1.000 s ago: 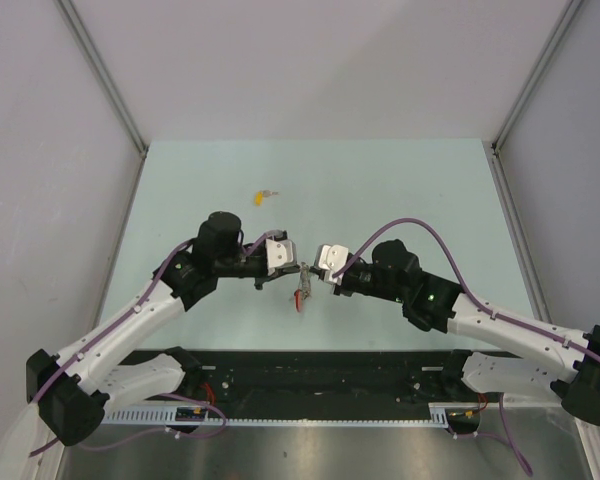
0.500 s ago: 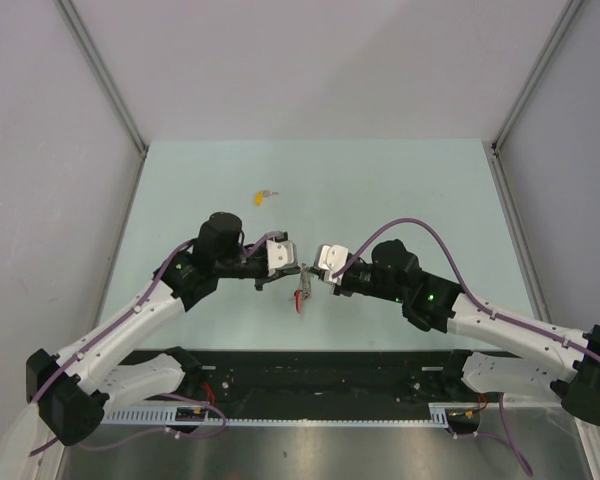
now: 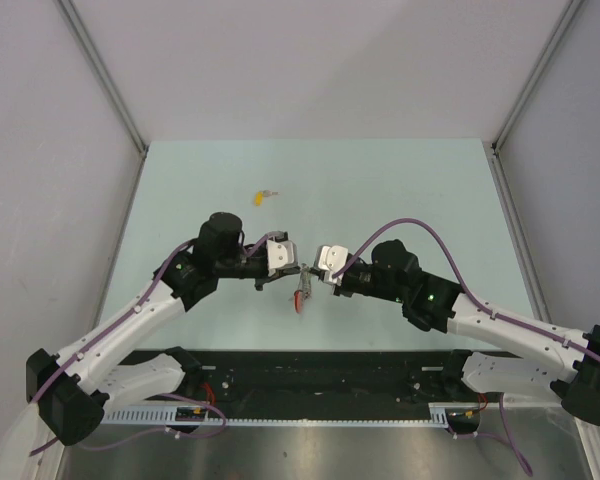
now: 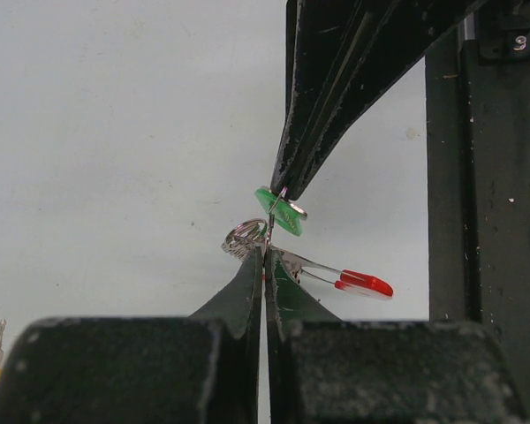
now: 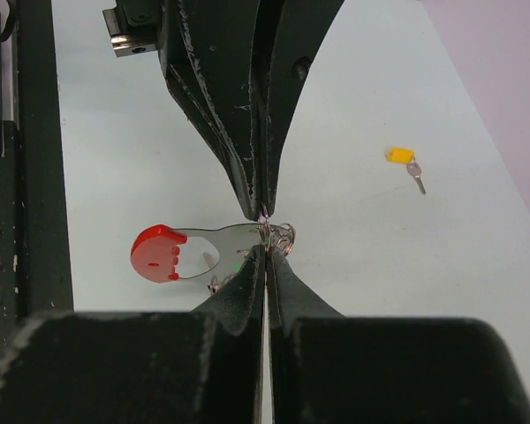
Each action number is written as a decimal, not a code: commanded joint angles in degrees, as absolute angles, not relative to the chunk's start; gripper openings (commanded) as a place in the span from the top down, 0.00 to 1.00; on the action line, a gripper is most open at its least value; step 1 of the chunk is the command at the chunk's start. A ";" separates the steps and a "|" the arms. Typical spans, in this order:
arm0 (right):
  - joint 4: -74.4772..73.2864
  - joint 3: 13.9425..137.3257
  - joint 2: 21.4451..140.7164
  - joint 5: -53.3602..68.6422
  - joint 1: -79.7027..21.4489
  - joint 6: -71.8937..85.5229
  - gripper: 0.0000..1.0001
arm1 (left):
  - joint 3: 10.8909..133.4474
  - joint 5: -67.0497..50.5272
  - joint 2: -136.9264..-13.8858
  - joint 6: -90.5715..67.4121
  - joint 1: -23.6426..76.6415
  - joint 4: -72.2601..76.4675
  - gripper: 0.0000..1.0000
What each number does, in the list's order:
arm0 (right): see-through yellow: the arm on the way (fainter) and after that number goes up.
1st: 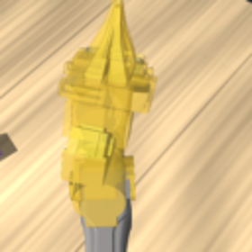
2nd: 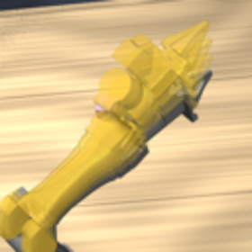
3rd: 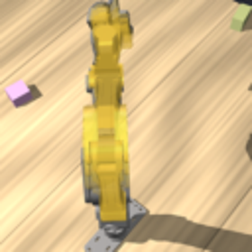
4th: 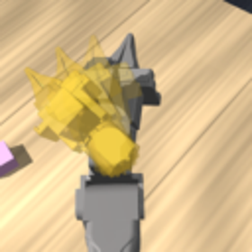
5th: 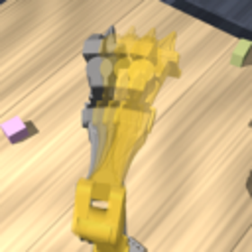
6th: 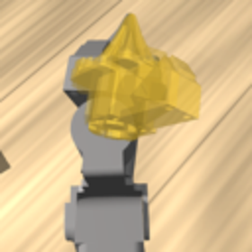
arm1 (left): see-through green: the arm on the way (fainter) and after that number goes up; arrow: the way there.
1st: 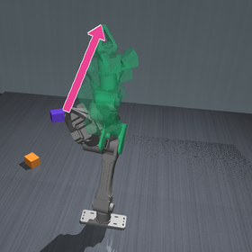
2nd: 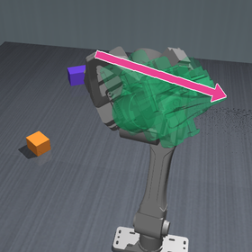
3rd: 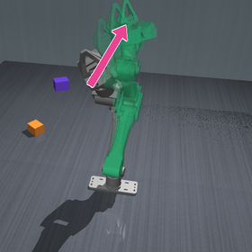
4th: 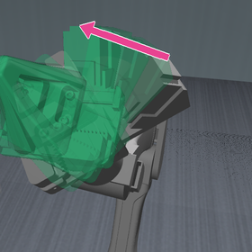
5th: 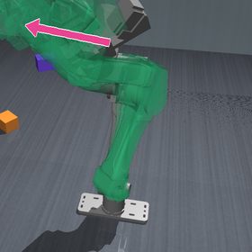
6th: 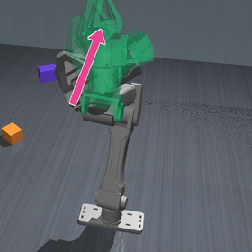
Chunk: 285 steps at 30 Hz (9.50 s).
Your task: Put the keys on the keyring
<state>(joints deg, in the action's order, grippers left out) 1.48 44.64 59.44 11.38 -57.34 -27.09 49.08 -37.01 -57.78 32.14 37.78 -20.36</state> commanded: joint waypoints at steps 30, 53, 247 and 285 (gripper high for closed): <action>2.64 44.74 59.24 10.37 -57.83 -27.33 1.00 | 49.31 -38.67 -57.74 34.19 38.14 -19.95 1.00; 3.43 44.82 59.94 9.67 -57.83 -26.28 1.00 | 49.22 -41.04 -57.39 35.16 38.23 -20.39 1.00; 3.25 44.65 61.00 22.24 -52.21 -21.53 1.00 | 32.96 -28.39 -44.83 4.67 41.49 10.36 1.00; 6.33 44.12 60.38 7.82 -58.97 -25.93 1.00 | 18.54 -15.12 -35.69 -9.76 43.95 27.62 0.65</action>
<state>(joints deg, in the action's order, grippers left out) 4.47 43.22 62.08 7.09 -58.24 -24.16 15.44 -17.02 -38.26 -12.73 43.66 35.11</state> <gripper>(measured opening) 0.009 0.342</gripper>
